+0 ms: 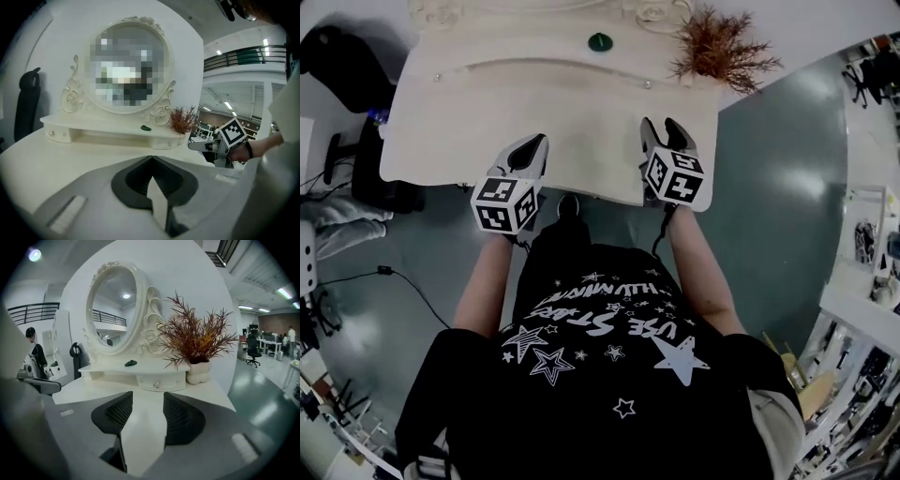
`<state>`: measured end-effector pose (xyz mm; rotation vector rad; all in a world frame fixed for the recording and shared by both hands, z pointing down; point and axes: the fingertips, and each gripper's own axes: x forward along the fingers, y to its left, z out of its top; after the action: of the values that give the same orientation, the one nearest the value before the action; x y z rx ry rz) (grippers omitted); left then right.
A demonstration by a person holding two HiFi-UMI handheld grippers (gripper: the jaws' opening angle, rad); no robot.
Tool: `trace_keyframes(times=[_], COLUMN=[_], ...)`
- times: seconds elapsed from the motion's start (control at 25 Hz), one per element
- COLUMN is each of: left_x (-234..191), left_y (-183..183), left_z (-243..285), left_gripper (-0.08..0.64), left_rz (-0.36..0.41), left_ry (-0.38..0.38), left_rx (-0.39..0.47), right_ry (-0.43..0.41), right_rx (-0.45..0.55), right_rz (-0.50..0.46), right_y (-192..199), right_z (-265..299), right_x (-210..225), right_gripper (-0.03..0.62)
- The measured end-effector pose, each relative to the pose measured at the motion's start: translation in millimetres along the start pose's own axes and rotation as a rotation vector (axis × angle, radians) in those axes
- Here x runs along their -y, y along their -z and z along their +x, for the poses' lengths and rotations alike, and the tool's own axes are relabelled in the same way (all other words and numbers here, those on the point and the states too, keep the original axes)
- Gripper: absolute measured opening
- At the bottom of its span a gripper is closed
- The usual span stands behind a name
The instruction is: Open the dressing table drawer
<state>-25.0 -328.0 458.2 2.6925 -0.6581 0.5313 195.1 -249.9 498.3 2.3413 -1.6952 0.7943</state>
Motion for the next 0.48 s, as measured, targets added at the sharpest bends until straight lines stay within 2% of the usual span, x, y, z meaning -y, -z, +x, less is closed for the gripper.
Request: trace_keyframes(times=[0.2, 0.48], left_x=[-19.6, -40.7], left_y=[-9.7, -19.3], left_z=[37.0, 73.3], left_gripper=[0.000, 0.000], left_rz=[0.021, 0.042], left_ry=[0.094, 0.182], left_rx=[-0.046, -0.096], right_ry=[0.095, 0.215], right_rx=[-0.023, -0.033], right_rz=[0.027, 0.044], right_y=[-1.1, -6.3], right_z=[27.5, 64.5], right_x=[6.7, 13.4], right_gripper=[0.223, 0.216])
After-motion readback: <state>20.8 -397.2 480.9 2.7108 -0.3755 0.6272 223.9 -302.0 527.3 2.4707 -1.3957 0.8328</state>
